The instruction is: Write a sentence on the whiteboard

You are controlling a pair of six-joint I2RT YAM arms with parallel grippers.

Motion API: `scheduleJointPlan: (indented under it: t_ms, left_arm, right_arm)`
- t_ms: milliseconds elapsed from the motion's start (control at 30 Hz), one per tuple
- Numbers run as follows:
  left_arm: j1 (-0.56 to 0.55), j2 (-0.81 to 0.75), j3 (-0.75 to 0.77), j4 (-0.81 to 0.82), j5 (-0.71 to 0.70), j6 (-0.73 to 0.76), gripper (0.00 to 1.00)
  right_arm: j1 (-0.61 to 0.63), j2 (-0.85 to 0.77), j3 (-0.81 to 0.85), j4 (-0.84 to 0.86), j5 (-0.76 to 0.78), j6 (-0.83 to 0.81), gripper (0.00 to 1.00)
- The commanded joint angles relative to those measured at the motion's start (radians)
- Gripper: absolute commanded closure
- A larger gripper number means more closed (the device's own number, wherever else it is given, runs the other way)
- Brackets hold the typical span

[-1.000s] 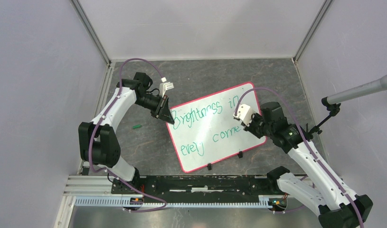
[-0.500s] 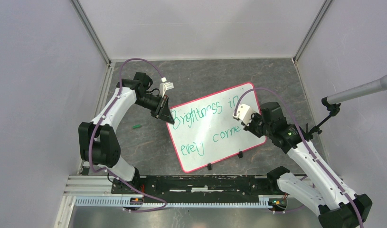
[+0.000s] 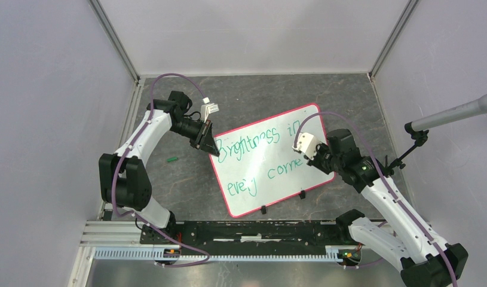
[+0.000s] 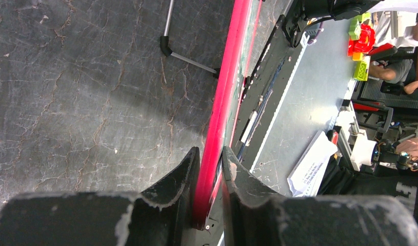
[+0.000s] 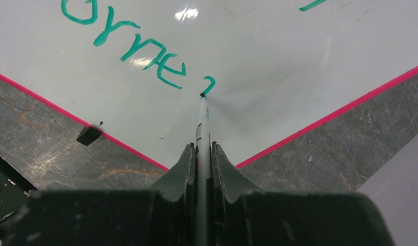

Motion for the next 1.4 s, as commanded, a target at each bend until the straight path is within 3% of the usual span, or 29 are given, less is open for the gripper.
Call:
scheduleJointPlan:
  t_ms: [0, 400, 1367]
  left_arm:
    - [-0.042, 0.029, -0.017, 0.073, -0.084, 0.016, 0.98]
    - [-0.042, 0.034, -0.016, 0.072, -0.085, 0.015, 0.98]
    - [-0.042, 0.048, -0.010, 0.071, -0.088, 0.018, 0.97]
  right_arm:
    - [-0.003, 0.018, -0.023, -0.045, -0.027, -0.031, 1.00]
    - [-0.003, 0.019, 0.012, -0.015, -0.035, -0.018, 1.00]
    - [-0.003, 0.035, 0.066, 0.066, 0.103, 0.018, 1.00]
